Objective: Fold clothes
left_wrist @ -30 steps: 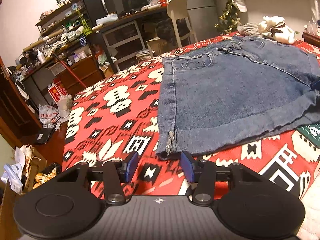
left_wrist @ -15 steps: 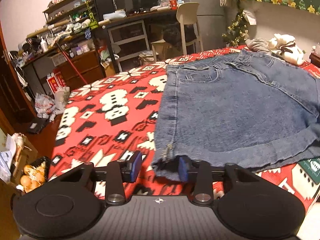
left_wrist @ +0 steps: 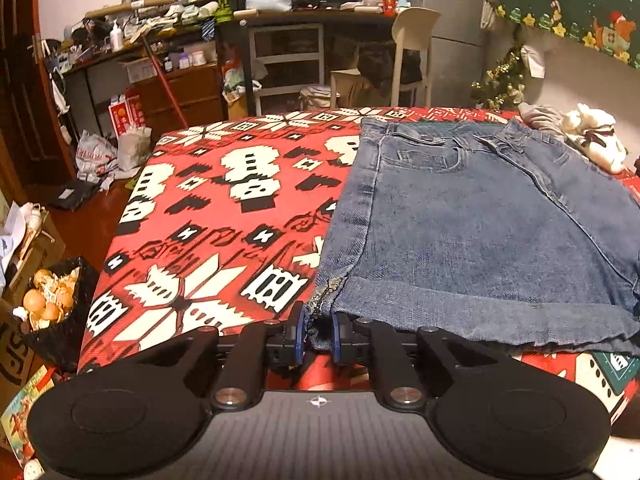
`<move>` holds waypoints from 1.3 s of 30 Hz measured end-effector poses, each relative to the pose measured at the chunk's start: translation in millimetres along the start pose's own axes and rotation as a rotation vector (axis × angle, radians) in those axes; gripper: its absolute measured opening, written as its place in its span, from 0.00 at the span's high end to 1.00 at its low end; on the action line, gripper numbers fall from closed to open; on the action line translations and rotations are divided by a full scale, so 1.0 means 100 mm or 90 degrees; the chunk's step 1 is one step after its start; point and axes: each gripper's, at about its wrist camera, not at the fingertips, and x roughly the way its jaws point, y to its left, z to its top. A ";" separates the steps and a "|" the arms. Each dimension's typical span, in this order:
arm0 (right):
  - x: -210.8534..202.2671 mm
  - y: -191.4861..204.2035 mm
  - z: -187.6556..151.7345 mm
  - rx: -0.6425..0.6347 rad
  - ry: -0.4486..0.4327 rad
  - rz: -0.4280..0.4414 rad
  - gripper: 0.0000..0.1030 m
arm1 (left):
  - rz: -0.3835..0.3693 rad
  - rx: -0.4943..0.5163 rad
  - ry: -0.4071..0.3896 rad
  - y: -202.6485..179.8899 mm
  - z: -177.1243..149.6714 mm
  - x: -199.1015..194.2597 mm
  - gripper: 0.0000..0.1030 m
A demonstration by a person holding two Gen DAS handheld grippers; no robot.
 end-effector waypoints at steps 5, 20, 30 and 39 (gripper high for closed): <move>-0.18 -0.10 0.02 0.029 -0.039 0.018 0.65 | 0.025 -0.017 -0.011 0.03 -0.02 -0.19 0.53; -0.79 -0.67 -0.12 0.158 -0.158 -0.047 0.01 | -0.051 -0.061 -0.082 -0.75 0.27 -0.77 0.13; -1.18 -1.21 -0.44 0.245 -0.194 -0.149 0.01 | -0.082 -0.064 -0.099 -1.58 0.57 -0.61 0.00; -1.44 -1.66 -0.71 0.322 -0.185 -0.211 0.01 | -0.106 -0.035 -0.082 -2.09 0.75 -0.52 0.01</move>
